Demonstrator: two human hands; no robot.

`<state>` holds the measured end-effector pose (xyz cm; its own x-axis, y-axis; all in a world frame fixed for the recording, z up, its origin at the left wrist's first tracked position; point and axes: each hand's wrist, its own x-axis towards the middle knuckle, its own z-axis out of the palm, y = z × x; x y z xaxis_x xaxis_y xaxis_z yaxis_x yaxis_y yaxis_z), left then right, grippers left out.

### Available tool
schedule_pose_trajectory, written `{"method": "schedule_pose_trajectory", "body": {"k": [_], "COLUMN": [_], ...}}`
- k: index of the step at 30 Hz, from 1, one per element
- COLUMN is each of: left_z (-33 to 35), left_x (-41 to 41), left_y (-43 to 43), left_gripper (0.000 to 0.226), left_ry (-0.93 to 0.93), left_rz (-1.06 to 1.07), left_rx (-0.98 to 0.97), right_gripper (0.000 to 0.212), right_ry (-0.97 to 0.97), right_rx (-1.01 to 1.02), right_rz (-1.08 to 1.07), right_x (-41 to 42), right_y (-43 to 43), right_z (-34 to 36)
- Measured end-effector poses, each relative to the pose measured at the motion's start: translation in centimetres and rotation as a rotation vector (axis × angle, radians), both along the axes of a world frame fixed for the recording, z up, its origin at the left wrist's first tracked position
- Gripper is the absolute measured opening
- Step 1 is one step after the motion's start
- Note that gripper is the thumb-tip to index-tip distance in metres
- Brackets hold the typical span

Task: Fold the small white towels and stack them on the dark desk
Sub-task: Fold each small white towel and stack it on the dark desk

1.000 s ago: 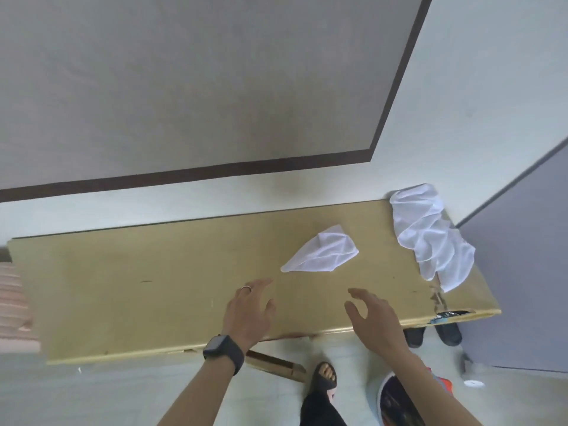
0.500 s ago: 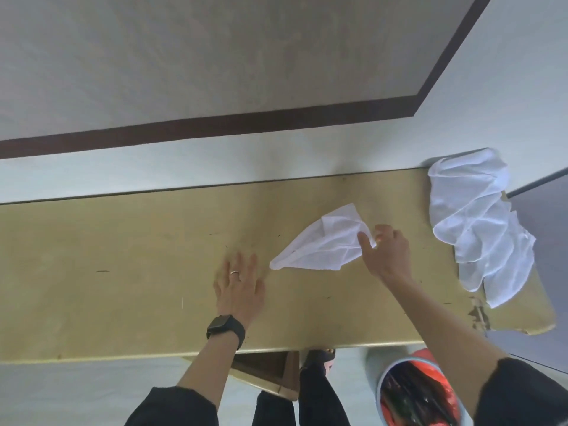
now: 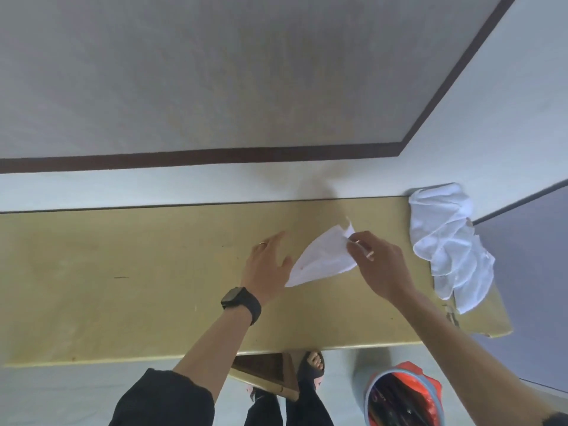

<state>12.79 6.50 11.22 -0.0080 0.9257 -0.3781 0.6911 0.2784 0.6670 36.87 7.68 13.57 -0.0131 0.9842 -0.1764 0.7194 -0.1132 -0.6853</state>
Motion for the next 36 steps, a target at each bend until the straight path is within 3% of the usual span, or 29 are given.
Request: {"method": "schedule_pose_trajectory", "body": {"k": [5,7,9,16,23,31,36], "left_z": [7.6,9.0,10.1,11.2,10.1,10.8,11.7], "left_x": [4.0,4.2,3.6,-3.1,-11.6,-15.8,-16.9], "left_y": [1.4,1.2,0.9,-2.1,-6.1,-4.9,-1.3], "left_gripper": [0.061,0.048,0.030,0.027,0.033,0.031,0.021], "left_ry": [-0.054,-0.029,0.014,0.269,0.385,0.378,0.441], "left_rz": [-0.282,-0.353,-0.379,-0.487,-0.427,-0.296,-0.214], "left_rx": [0.220,0.289,0.345,0.378,0.298,0.241,0.366], "right_gripper": [0.011,0.012,0.013,0.019,0.008,0.021,0.021], "right_ry": [0.018,0.013,0.009,0.055,0.011,-0.218,-0.306], "right_rx": [0.024,0.022,0.046,0.064,0.023,0.050,0.125], "right_rz": [0.085,0.112,0.115,0.062,0.042,0.134,0.108], "right_x": [-0.8,-1.0,-1.2,-2.5,-4.2,-5.7,-7.1], "right_y": [-1.7,-2.4,-3.0,-5.6,-8.0,-6.3,-2.3], "right_z": [8.2,10.8,12.8,14.6,12.3,9.2,9.6]}}
